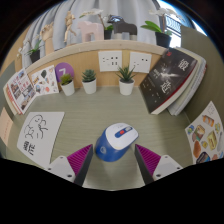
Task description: Arrange mouse
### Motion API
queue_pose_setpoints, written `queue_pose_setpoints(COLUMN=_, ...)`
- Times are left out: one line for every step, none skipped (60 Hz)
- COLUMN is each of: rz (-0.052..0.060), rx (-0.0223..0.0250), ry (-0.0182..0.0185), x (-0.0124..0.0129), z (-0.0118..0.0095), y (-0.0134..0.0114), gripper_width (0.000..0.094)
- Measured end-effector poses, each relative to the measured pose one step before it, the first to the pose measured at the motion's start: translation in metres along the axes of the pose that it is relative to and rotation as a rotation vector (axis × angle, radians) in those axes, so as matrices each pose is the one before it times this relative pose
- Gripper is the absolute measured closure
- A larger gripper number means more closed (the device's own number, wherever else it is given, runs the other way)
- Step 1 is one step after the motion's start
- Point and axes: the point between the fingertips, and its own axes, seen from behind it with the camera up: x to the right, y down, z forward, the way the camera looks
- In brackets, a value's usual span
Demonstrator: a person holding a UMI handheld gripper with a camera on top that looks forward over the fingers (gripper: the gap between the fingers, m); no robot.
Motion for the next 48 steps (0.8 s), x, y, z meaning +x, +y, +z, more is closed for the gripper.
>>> queue_pose_setpoints(rz=-0.0019, rx=-0.00055, ry=-0.00309, x=-0.00207, z=0.00365, y=-0.0032, gripper_width=0.01)
queue_pose_setpoints(rz=-0.0024, rx=-0.00133, ry=-0.0062, x=-0.00121, z=0.00293, y=-0.00311, gripper_width=0.0094)
queue_pose_setpoints(rz=-0.0017, rx=-0.00572, ry=-0.00006, x=-0.00038, z=0.0026, y=-0.002, gripper_width=0.0085)
queue_pose_setpoints(rz=-0.0035, rx=-0.00292, ry=-0.00553, x=-0.00167, z=0.00274, y=-0.00257, gripper_width=0.0083)
queue_pose_setpoints(rz=-0.003, rx=-0.00307, ry=-0.00597, x=-0.00196, z=0.0023, y=-0.00262, gripper_width=0.0082)
queue_pose_setpoints(rz=-0.0035, rx=-0.00073, ry=-0.00632, x=-0.0019, z=0.00232, y=-0.00284, gripper_width=0.0087)
queue_pose_setpoints(rz=-0.0037, rx=-0.0002, ry=-0.00674, x=-0.00193, z=0.00224, y=-0.00286, gripper_width=0.0087)
queue_pose_setpoints(rz=-0.0037, rx=-0.00048, ry=-0.00659, x=-0.0018, z=0.00225, y=-0.00274, gripper_width=0.0088)
queue_pose_setpoints(rz=-0.0038, rx=-0.00203, ry=-0.01064, x=-0.00023, z=0.00265, y=-0.00302, gripper_width=0.0086)
queue_pose_setpoints(rz=-0.0014, rx=-0.00173, ry=-0.00595, x=-0.00292, z=0.00191, y=-0.00171, gripper_width=0.0086)
queue_pose_setpoints(rz=-0.0016, rx=-0.00214, ry=-0.00349, x=-0.00281, z=0.00198, y=-0.00196, gripper_width=0.0085)
queue_pose_setpoints(rz=-0.0019, rx=-0.00292, ry=-0.00525, x=-0.00206, z=0.00208, y=-0.00178, gripper_width=0.0086)
queue_pose_setpoints(rz=-0.0022, rx=-0.00325, ry=-0.00487, x=-0.00187, z=0.0021, y=-0.00167, gripper_width=0.0088)
queue_pose_setpoints(rz=-0.0025, rx=-0.0033, ry=-0.00404, x=-0.00161, z=0.00206, y=-0.00169, gripper_width=0.0089)
queue_pose_setpoints(rz=-0.0031, rx=-0.00232, ry=-0.00337, x=-0.00156, z=0.00193, y=-0.00182, gripper_width=0.0091)
queue_pose_setpoints(rz=-0.0033, rx=-0.0014, ry=-0.00314, x=-0.00119, z=0.0019, y=-0.00169, gripper_width=0.0095)
queue_pose_setpoints(rz=-0.0031, rx=-0.00187, ry=-0.00144, x=-0.00088, z=0.00172, y=-0.00133, gripper_width=0.0096)
queue_pose_setpoints(rz=-0.0042, rx=-0.00084, ry=-0.00236, x=0.00019, z=0.00197, y=-0.00114, gripper_width=0.0102)
queue_pose_setpoints(rz=-0.0039, rx=-0.00358, ry=0.00188, x=-0.0003, z=0.00144, y=-0.00071, gripper_width=0.0106)
queue_pose_setpoints(rz=-0.0034, rx=-0.00375, ry=0.0042, x=0.00039, z=0.00119, y=-0.00073, gripper_width=0.0119)
queue_pose_setpoints(rz=-0.0058, rx=-0.00086, ry=0.00674, x=0.00091, z=0.00109, y=-0.00114, gripper_width=0.0143)
queue_pose_setpoints(rz=-0.0048, rx=-0.00207, ry=0.00676, x=0.00126, z=0.00118, y=-0.00033, gripper_width=0.0167)
queue_pose_setpoints(rz=-0.0038, rx=-0.00307, ry=0.00867, x=0.00154, z=0.00085, y=-0.00013, gripper_width=0.0192)
queue_pose_setpoints(rz=-0.0019, rx=0.00141, ry=0.00349, x=0.00035, z=0.00051, y=-0.00116, gripper_width=0.0211)
queue_pose_setpoints(rz=0.0038, rx=0.00292, ry=0.00111, x=-0.0001, z=0.00078, y=-0.00113, gripper_width=0.023)
queue_pose_setpoints(rz=0.0031, rx=-0.00131, ry=0.00063, x=-0.00022, z=0.00052, y=0.00003, gripper_width=0.0248)
queue_pose_setpoints(rz=0.0012, rx=0.00466, ry=-0.00071, x=0.00124, z=0.00092, y=-0.00116, gripper_width=0.027)
queue_pose_setpoints(rz=0.0012, rx=-0.00151, ry=0.00382, x=0.00051, z=0.00009, y=-0.00006, gripper_width=0.0297)
queue_pose_setpoints(rz=0.0017, rx=0.00099, ry=0.00237, x=0.00089, z=0.00018, y=-0.00075, gripper_width=0.033)
queue_pose_setpoints(rz=0.003, rx=-0.00097, ry=0.0022, x=0.00066, z=0.00039, y=0.00001, gripper_width=0.0361)
queue_pose_setpoints(rz=0.0039, rx=0.00088, ry=0.00204, x=0.00048, z=0.00035, y=-0.00065, gripper_width=0.0419)
queue_pose_setpoints(rz=0.0035, rx=0.00002, ry=0.00095, x=0.00036, z=0.00025, y=-0.00037, gripper_width=0.042)
queue_pose_setpoints(rz=0.0022, rx=-0.00168, ry=0.0006, x=0.00028, z=0.00029, y=0.00026, gripper_width=0.0421)
queue_pose_setpoints(rz=0.0007, rx=-0.00191, ry=0.00173, x=0.00035, z=0.0001, y=-0.00002, gripper_width=0.0437)
queue_pose_setpoints(rz=-0.0025, rx=-0.00178, ry=0.00377, x=0.00053, z=0.00023, y=0.0, gripper_width=0.0447)
queue_pose_setpoints(rz=-0.0033, rx=-0.00376, ry=0.00117, x=0.00031, z=0.0001, y=0.00026, gripper_width=0.046)
queue_pose_setpoints(rz=-0.0026, rx=-0.00142, ry=0.00335, x=0.00018, z=0.00006, y=-0.00009, gripper_width=0.0466)
queue_pose_setpoints(rz=0.0012, rx=-0.00326, ry=0.00208, x=-0.0001, z=-0.00006, y=0.00025, gripper_width=0.0465)
queue_pose_setpoints(rz=0.0036, rx=-0.00211, ry=0.00223, x=-0.00004, z=-0.0001, y=-0.00005, gripper_width=0.0489)
queue_pose_setpoints(rz=0.0031, rx=-0.00151, ry=0.00293, x=0.00047, z=0.00003, y=-0.00008, gripper_width=0.0493)
queue_pose_setpoints(rz=0.0047, rx=-0.00052, ry=0.0022, x=0.00005, z=0.00031, y=0.00015, gripper_width=0.0504)
queue_pose_setpoints(rz=0.0031, rx=-0.00103, ry=0.00408, x=0.00038, z=0.00018, y=-0.00015, gripper_width=0.0512)
queue_pose_setpoints(rz=0.0025, rx=-0.00348, ry=0.00278, x=-0.00004, z=0.00001, y=0.00035, gripper_width=0.0519)
queue_pose_setpoints(rz=0.0003, rx=-0.00137, ry=0.00293, x=0.00007, z=0.00004, y=-0.00031, gripper_width=0.0531)
queue_pose_setpoints(rz=0.0019, rx=-0.00399, ry=0.00277, x=0.00015, z=0.00016, y=0.00037, gripper_width=0.0532)
queue_pose_setpoints(rz=0.0031, rx=-0.00214, ry=0.00237, x=0.00007, z=0.00003, y=-0.00033, gripper_width=0.0547)
queue_pose_setpoints(rz=0.0029, rx=-0.00349, ry=0.00176, x=0.00014, z=0.00044, y=0.00038, gripper_width=0.0548)
queue_pose_setpoints(rz=0.0026, rx=-0.0053, ry=0.00116, x=-0.00005, z=-0.00008, y=-0.00008, gripper_width=0.0548)
